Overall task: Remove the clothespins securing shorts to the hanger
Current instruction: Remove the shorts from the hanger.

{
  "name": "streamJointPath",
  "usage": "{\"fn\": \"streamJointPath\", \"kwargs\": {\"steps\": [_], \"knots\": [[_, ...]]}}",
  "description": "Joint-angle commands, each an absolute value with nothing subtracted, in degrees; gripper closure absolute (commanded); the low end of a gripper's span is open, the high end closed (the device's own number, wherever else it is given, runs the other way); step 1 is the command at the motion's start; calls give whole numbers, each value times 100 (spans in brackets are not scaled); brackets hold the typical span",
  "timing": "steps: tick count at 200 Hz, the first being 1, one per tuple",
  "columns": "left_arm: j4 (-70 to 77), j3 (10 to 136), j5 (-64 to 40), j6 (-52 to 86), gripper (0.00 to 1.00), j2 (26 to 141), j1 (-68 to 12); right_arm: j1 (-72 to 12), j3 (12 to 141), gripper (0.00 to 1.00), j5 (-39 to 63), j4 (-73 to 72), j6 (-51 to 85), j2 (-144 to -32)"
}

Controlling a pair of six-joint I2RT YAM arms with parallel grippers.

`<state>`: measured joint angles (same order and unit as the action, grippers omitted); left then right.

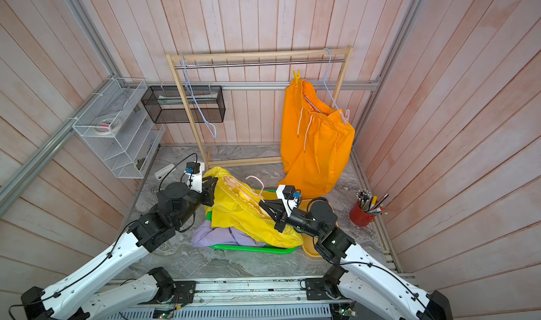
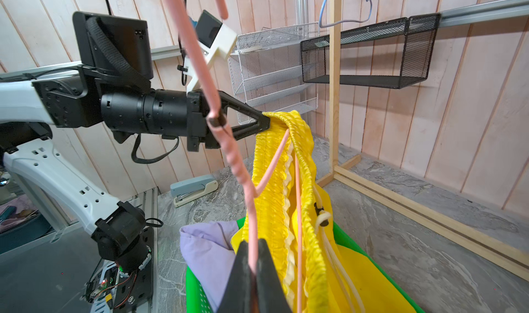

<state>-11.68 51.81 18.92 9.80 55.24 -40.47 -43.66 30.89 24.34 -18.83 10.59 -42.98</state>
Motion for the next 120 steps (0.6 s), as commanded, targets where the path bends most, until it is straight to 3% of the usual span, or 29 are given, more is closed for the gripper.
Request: {"fn": "streamJointPath", "kwargs": {"steps": [1, 46, 120], "knots": [[-1168, 5562, 2524, 756, 83, 5785, -4008, -4342, 2943, 100, 2833, -2093, 1171, -4047], [-1203, 6087, 3032, 476, 97, 6296, -3951, -4342, 2747, 100, 2950, -2030, 1230, -3684], [-1168, 6413, 2719, 380, 99, 6326, -3613, -4342, 2588, 100, 2709, -1974, 1365, -3323]]}}
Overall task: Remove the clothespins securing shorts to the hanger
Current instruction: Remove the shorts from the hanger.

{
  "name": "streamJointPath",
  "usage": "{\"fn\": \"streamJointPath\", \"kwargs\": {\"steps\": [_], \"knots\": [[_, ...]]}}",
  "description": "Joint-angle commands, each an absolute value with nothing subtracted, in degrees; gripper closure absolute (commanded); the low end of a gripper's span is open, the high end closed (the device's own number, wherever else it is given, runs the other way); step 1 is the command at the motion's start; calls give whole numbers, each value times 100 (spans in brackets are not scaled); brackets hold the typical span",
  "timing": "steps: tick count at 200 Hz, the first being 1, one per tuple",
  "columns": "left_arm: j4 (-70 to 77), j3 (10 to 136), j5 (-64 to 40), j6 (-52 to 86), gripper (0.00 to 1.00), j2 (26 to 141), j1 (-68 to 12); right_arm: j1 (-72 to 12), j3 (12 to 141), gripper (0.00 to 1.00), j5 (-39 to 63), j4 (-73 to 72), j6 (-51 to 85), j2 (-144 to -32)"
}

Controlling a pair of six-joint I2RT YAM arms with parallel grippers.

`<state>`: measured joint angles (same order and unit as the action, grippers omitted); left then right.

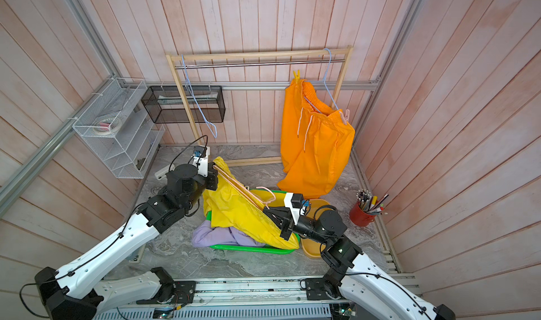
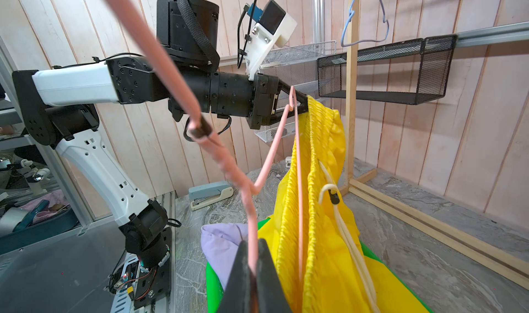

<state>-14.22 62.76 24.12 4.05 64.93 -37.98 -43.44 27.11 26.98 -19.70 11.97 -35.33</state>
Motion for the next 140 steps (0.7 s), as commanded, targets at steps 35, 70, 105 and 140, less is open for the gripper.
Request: {"fn": "streamJointPath", "kwargs": {"steps": [35, 70, 105, 140], "knots": [[-1161, 5823, 2414, 405, 100, 5969, -3613, -4342, 2395, 100, 2391, -2739, 1744, -3197], [-965, 5106, 1899, 685, 100, 5439, -3611, -4342, 2571, 100, 2233, -3335, 1959, -3615], [-722, 4537, 1548, 875, 100, 4958, -3613, -4342, 2868, 100, 2197, -4038, 2144, -4173], [-557, 4211, 1203, 1089, 100, 4780, -3621, -4350, 3200, 100, 2233, -4826, 2275, -4844]]}}
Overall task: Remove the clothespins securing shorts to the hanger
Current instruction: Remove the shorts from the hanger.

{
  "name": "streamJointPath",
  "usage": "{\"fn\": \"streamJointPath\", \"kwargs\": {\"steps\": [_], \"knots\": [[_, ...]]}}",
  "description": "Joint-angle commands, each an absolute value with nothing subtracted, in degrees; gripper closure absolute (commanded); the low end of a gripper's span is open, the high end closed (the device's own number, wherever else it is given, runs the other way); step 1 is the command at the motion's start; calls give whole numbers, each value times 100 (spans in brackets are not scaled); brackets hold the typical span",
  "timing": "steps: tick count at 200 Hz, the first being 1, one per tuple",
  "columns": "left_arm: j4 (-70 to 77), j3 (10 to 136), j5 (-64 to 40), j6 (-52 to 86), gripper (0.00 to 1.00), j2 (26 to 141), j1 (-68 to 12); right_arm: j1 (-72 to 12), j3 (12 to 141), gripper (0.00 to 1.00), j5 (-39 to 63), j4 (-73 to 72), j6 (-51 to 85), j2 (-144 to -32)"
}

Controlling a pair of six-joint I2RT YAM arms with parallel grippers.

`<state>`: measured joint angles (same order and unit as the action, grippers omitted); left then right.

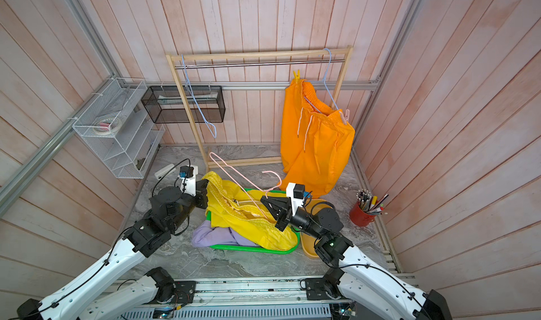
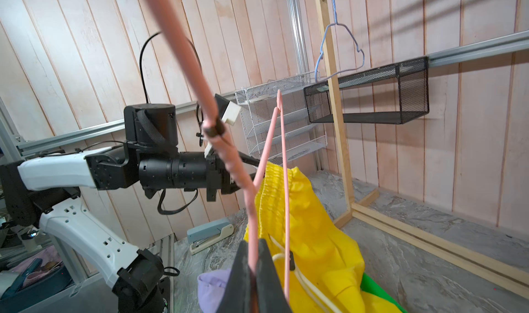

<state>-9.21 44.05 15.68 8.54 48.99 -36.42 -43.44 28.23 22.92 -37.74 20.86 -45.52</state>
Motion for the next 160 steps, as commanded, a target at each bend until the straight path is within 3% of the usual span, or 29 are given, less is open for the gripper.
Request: {"fn": "streamJointPath", "kwargs": {"steps": [1, 98, 160], "knots": [[-551, 4202, 1195, 1098, 100, 4776, -3621, -4355, 3213, 100, 2233, -4847, 2276, -4870], [217, 3869, 482, 1636, 100, 4638, -3761, -4344, 4388, 100, 2085, -5384, 1533, -6246], [311, 4673, 1240, 1237, 100, 5667, -5247, -3683, 3943, 100, 1983, -5794, 1964, -6286]]}}
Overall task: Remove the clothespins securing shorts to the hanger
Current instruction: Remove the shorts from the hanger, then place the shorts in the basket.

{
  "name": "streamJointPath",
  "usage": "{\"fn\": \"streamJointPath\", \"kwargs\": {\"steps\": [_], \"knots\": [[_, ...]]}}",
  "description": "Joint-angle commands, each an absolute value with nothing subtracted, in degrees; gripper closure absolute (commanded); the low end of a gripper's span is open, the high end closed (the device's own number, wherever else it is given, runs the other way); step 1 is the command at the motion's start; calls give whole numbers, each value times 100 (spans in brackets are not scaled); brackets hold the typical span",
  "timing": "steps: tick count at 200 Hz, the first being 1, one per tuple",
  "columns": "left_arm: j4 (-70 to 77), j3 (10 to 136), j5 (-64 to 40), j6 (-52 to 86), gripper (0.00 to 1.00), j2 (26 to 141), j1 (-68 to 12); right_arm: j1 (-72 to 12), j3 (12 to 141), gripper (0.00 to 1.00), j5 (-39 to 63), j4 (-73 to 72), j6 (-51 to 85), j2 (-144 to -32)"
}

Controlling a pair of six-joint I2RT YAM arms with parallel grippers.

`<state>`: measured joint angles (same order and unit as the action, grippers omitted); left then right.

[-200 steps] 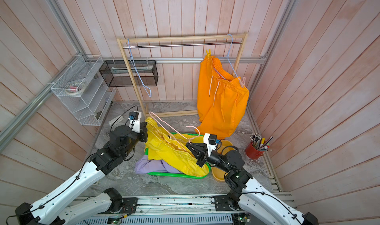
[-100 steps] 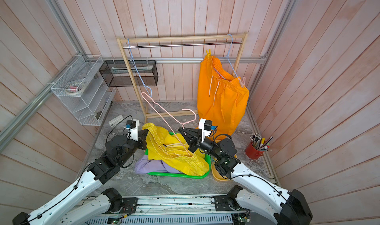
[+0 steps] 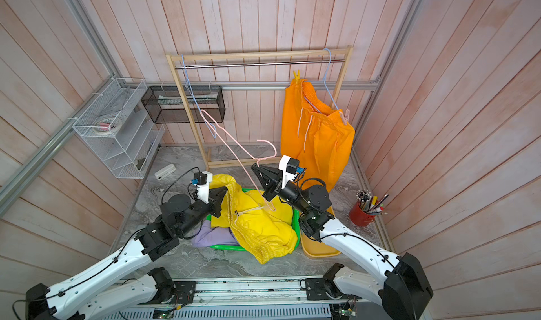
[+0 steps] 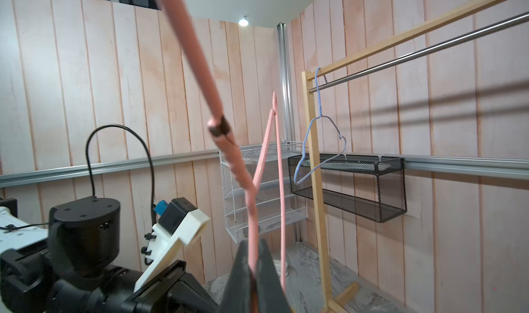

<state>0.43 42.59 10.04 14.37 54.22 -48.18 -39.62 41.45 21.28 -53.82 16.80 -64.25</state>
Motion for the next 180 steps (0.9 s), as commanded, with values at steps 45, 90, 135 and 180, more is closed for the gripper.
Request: {"fn": "streamJointPath", "kwargs": {"steps": [45, 90, 135, 180], "knots": [[835, 5092, 1283, 1116, 100, 6336, -6392, -2796, 3547, 100, 1783, -4879, 2298, -5296], [-49, 6195, 1973, 1219, 100, 7296, -7711, -2229, 3459, 100, 1581, -3626, 2127, -4303], [297, 6372, 2446, 1244, 100, 7268, -8589, -2086, 3513, 100, 1677, -3346, 2157, -4150], [402, 6345, 2690, 984, 100, 6711, -8833, -2080, 3502, 100, 1716, -3321, 2331, -4088]]}}
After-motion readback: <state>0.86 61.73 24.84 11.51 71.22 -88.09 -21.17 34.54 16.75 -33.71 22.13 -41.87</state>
